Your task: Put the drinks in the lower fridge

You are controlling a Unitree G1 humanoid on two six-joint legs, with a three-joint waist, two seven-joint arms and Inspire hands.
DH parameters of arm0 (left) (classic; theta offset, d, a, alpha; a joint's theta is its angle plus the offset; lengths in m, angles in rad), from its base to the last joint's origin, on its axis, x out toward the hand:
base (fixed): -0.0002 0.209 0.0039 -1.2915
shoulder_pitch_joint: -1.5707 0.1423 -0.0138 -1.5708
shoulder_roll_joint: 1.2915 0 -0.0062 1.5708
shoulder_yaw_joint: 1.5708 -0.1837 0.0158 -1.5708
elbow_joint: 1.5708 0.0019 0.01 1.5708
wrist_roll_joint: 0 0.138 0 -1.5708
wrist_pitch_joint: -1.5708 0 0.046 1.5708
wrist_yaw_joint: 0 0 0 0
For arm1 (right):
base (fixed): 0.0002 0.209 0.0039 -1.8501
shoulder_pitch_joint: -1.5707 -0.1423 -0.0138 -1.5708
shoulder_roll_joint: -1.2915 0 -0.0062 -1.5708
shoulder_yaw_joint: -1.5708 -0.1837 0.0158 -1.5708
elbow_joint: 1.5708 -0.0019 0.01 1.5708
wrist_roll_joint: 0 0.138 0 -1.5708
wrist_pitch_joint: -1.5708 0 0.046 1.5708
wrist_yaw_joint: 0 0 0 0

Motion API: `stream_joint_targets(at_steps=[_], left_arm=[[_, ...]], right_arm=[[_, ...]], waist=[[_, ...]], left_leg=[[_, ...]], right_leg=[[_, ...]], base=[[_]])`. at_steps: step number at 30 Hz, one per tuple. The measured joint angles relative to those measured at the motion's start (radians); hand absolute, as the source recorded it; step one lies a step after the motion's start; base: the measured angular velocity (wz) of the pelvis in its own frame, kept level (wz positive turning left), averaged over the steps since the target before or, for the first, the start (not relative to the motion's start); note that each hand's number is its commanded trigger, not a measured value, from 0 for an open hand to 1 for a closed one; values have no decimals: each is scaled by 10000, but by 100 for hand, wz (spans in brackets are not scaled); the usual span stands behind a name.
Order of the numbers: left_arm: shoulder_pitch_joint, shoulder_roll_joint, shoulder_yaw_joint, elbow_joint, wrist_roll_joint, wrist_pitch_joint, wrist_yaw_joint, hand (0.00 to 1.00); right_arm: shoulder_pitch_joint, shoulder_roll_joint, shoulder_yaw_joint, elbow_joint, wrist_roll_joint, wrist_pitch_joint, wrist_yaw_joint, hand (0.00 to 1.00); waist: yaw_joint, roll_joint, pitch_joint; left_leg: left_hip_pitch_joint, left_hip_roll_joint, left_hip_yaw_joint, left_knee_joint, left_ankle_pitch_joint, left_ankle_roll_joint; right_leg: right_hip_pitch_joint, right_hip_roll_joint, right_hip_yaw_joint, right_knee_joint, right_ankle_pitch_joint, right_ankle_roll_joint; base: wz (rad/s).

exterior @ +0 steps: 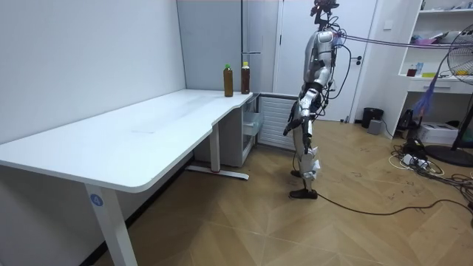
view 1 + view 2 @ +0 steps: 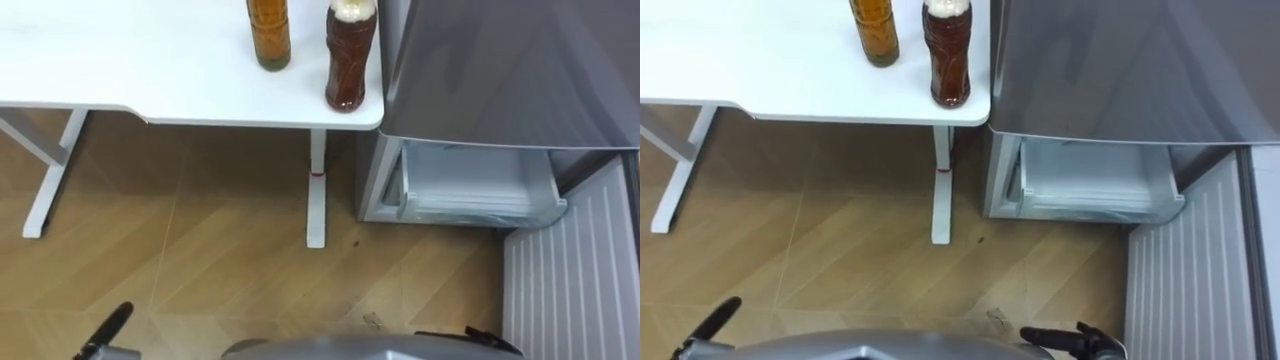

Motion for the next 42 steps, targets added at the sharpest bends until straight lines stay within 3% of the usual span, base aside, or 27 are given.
stream_joint_targets(at_steps=[4, 8, 13, 18, 21, 22, 25, 28, 31, 34, 42], left_arm=[[-95, 2, -60, -1920, 1583, -325, 1258, 0], [-250, 65, -194, -3651, 2675, -917, 2119, 0], [-224, 72, -404, -5190, 3366, -938, 2380, 0], [-232, 92, -389, -6835, 5397, -935, 2247, 0], [-228, 101, -803, -8371, 6014, -920, 1672, 0], [-238, 127, -1178, -8857, 6131, -915, 1226, 0], [-350, 191, -2402, -9982, 6503, -590, 114, 0], [-815, 188, -3621, -10306, 6567, -466, -1196, 0], [-1070, 167, -4285, -10299, 6587, -345, -2115, 0], [-1121, 9, -4460, -10299, 7241, -184, -2749, 0], [-1304, 51, -4367, -10306, 8027, 225, -3526, 0]], right_arm=[[104, 1, -34, -191, -127, -180, -191, 0], [192, -23, -7, -215, -159, -315, -373, 0], [182, -24, -8, -217, -110, -346, -331, 0], [380, -25, -41, -371, -248, -452, -261, 0], [348, -33, -61, -295, -227, -518, -27, 0], [301, -61, -58, -188, -204, -547, 112, 0], [-156, -73, 42, 154, -183, -574, 354, 0], [-370, -77, 71, 316, -194, -662, 438, 0], [-510, -76, 56, 345, -203, -732, 525, 0], [-631, -96, 29, 621, -201, -758, 633, 0], [-709, -110, -36, 744, -209, -742, 746, 0]], waist=[[-41, 6, -6], [-57, 9, -7], [-110, 4, -14], [-94, 5, -19], [-280, -69, -45], [-335, -11, -2], [-733, -49, 18], [-952, -66, 57], [-1322, 8, 76], [-1410, 21, 87], [-1611, 0, 111]], left_leg=[[-30, -3, -61, 8, 2, 0], [4, -12, -105, 9, 2, 1], [-5, -14, -135, 7, 2, 1], [-55, -22, -132, 7, 3, 2], [-78, -44, -242, 28, 5, 5], [-38, -55, -255, 47, 5, 6], [-197, -91, -400, 89, 11, 15], [-215, -91, -352, 78, 17, 23], [-223, -91, -345, 69, 18, 25], [-204, -86, -350, 71, 20, 26], [-153, -96, -478, 39, 20, 25]], right_leg=[[15, -5, -61, 9, 0, 0], [72, -11, -61, 2, -1, 1], [32, -9, -59, -19, -1, 0], [-25, -9, -59, -17, -1, 0], [54, -25, -110, -33, -1, 1], [98, -34, -111, -46, -3, 4], [125, -54, -196, -65, -18, 27], [57, -49, -98, -53, -18, 28], [-89, -44, -69, -51, -15, 23], [-129, -23, 172, -35, -6, 9], [-100, -16, 266, -42, -5, 10]], base=[[2], [1], [0], [0], [9], [10], [11], [-5], [-10], [-23], [-2]])
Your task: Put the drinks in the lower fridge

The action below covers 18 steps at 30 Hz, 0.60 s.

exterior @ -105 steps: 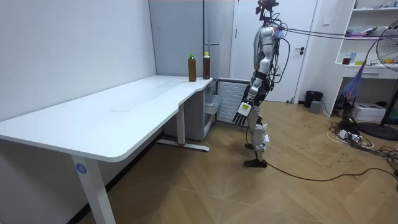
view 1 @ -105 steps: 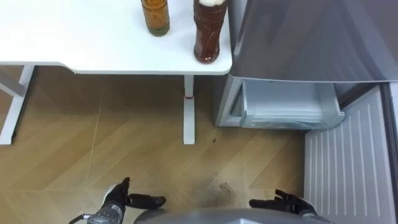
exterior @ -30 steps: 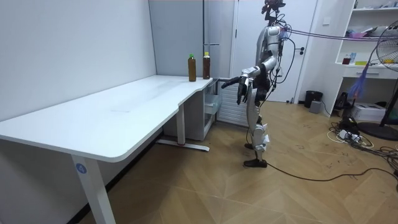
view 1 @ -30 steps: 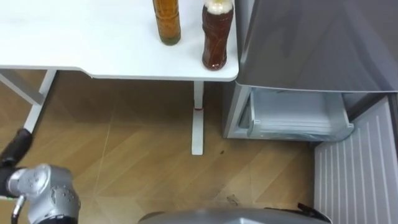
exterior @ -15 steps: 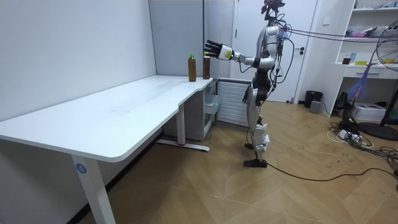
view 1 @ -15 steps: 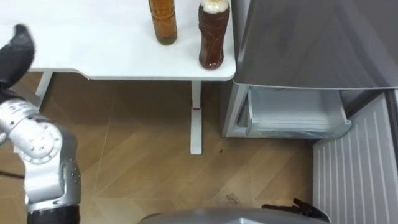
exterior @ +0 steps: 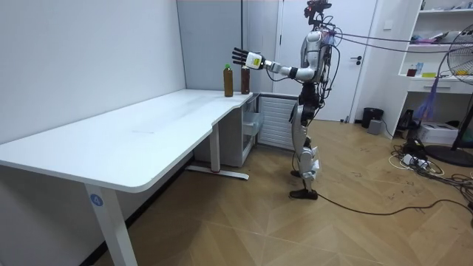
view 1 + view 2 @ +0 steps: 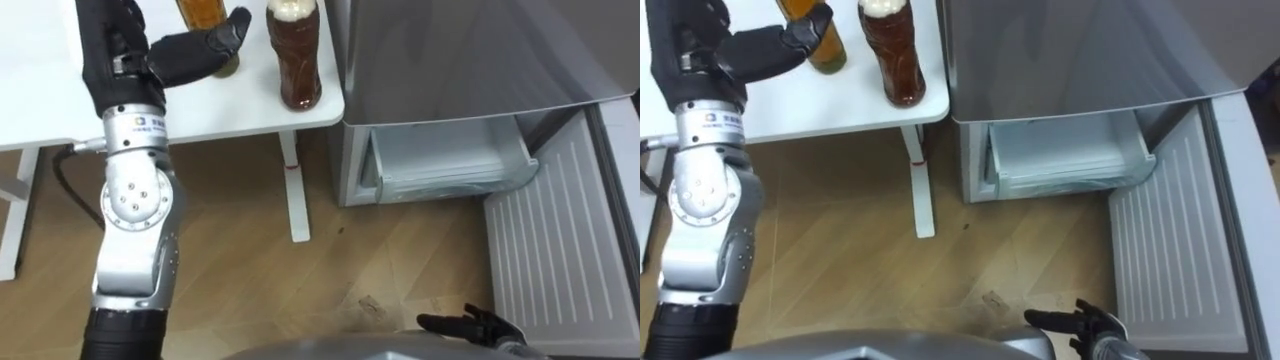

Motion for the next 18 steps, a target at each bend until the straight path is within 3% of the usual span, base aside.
stream_joint_targets(at_steps=[6, 13, 18], left_arm=[[-55, 32, 128, -355, 483, 40, -31, 0], [-55, -2, 777, -947, 892, 114, -351, 0], [-55, -30, 861, -1330, 1006, 220, -561, 0]], right_arm=[[10, -15, -22, -2, 3, 7, 71, 0], [40, -14, -106, 6, 8, 10, 76, 0], [84, -27, -129, 22, 21, 9, 72, 0]], waist=[[-8, 28, 15], [41, 52, -7], [134, 83, -36]], left_leg=[[-22, -3, 3, 2, 0, 0], [6, -4, -6, 29, 0, 0], [-1, -4, -12, 39, 0, 1]], right_leg=[[-24, 0, 16, 8, 0, 0], [-35, 10, 117, 37, -2, 6], [-40, 10, 117, 24, -1, 6]], base=[[0], [0], [0]])
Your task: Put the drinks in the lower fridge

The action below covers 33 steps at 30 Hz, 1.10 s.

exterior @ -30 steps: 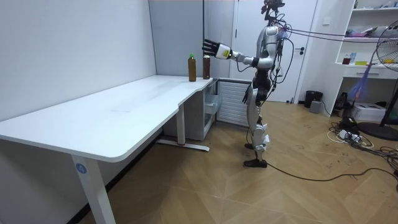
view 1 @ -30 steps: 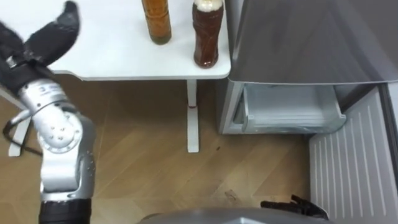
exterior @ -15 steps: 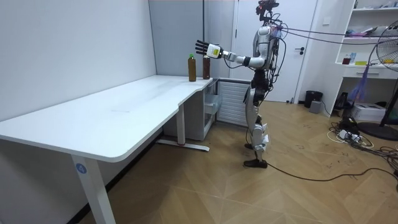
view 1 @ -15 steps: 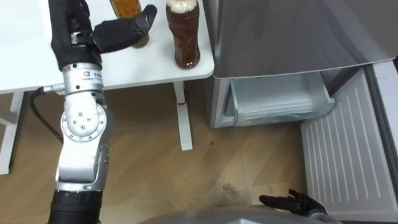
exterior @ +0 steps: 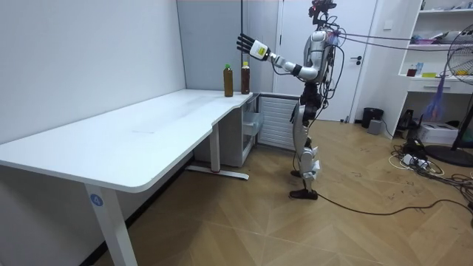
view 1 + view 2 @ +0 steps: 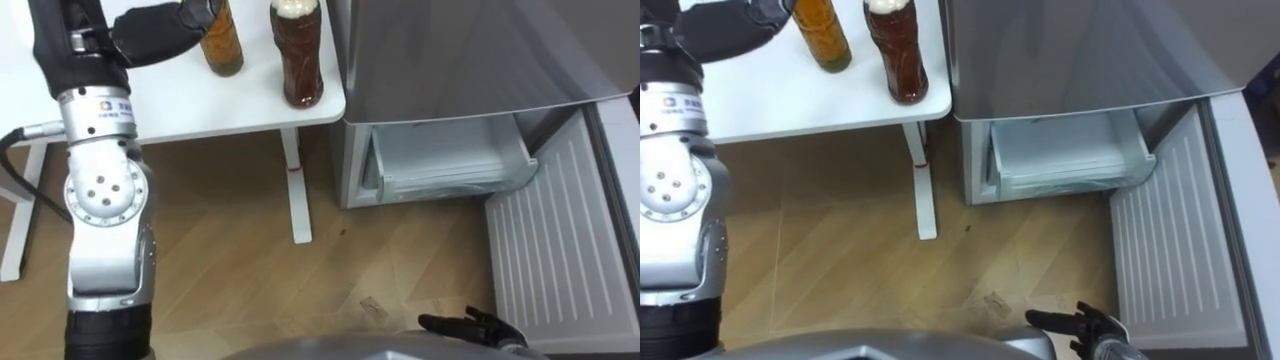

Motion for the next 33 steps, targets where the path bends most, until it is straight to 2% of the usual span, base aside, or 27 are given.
stream_joint_targets(at_steps=[6, 10, 18, 20, 23, 33], left_arm=[[-1, 0, -13, -222, 292, 47, -227, 0], [-1, 1, -35, -263, 268, 255, -421, 0], [-77, -30, -889, -630, 234, 433, -1366, 0], [-83, -17, -1070, -628, 49, 470, -1557, 0], [-149, -15, -1280, -629, -96, 551, -1916, 0], [-339, -2, -1418, -543, -345, 720, -2762, 0]], right_arm=[[27, -31, 9, 10, 13, 2, 3, 0], [17, -32, 29, 34, 78, 3, 1, 0], [-68, -35, 120, 142, 191, 1, 2, 0], [-156, -22, 127, 197, 129, -1, 6, 0], [-226, -10, 130, 199, 90, -2, 6, 0], [-368, 15, 220, 202, -20, -3, 4, 0]], waist=[[95, 12, -8], [98, 28, -14], [15, 25, -13], [-172, 19, -9], [-248, 2, 2], [-213, -104, 56]], left_leg=[[-16, -3, 0, 1, 0, 0], [-23, -5, -5, 1, 0, 0], [-54, -4, 3, -4, 0, 0], [-47, -5, -1, -4, 0, 0], [-44, -6, 6, -3, 0, 0], [-39, -6, 32, -9, 0, 0]], right_leg=[[31, 0, 8, -15, 0, 0], [26, 0, 2, -14, -1, 0], [-3, -1, 1, -14, -2, 1], [8, -3, -16, -14, -1, 1], [-31, -2, 0, -14, -2, 1], [-124, 4, 73, -15, -2, 2]], base=[[0], [0], [0], [0], [-3], [-2]])
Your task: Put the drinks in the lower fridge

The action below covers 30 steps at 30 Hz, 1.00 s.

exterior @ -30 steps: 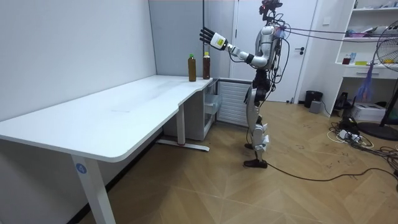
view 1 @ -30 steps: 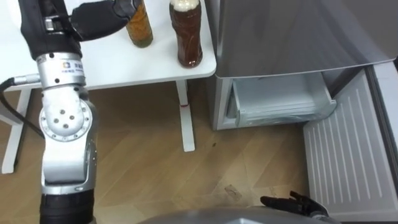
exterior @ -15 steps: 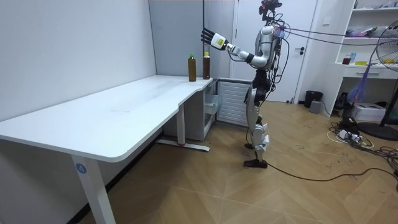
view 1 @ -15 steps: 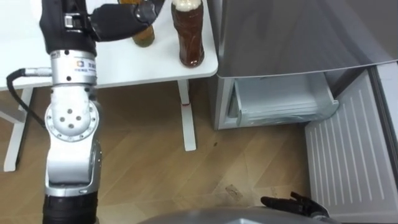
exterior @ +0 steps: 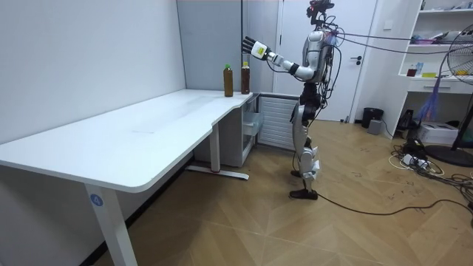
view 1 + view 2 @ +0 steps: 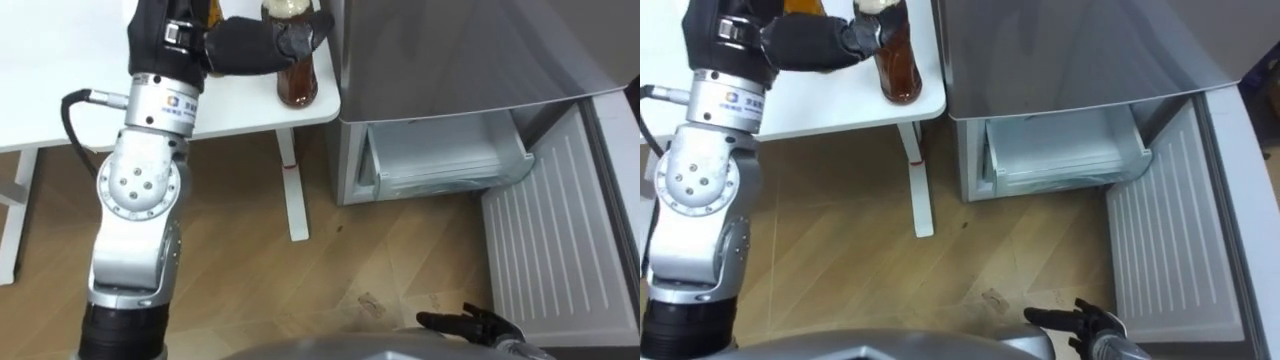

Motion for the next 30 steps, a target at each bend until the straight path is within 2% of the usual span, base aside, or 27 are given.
stream_joint_targets(at_steps=[10, 16, 21, 30], left_arm=[[4, -7, -168, 364, -1129, 30, -401, 0], [8, -7, -148, 892, -1185, 383, -412, 0], [8, -20, -146, 892, -1415, 461, -439, 0], [9, -36, -140, 997, -1547, 679, -489, 0]], right_arm=[[79, -3, -11, 27, 3, -1, -3, 0], [119, -1, -18, -21, -10, 49, 9, 0], [175, 5, -15, -176, -8, 221, 9, 0], [286, 4, -25, -368, -177, 322, -1, 0]], waist=[[-7, -8, -3], [35, -107, 6], [44, -229, 9], [44, -223, -5]], left_leg=[[46, 1, 109, -8, 0, 0], [67, 1, 178, -17, 0, 0], [72, 1, 252, -16, 0, 0], [159, 3, 278, -17, 0, 0]], right_leg=[[7, -4, 44, 6, 0, 0], [-18, -3, 127, 14, 0, 0], [-55, -3, 264, 21, 1, 0], [-12, -2, 311, 145, 3, -2]], base=[[-1], [-3], [-6], [-3]])
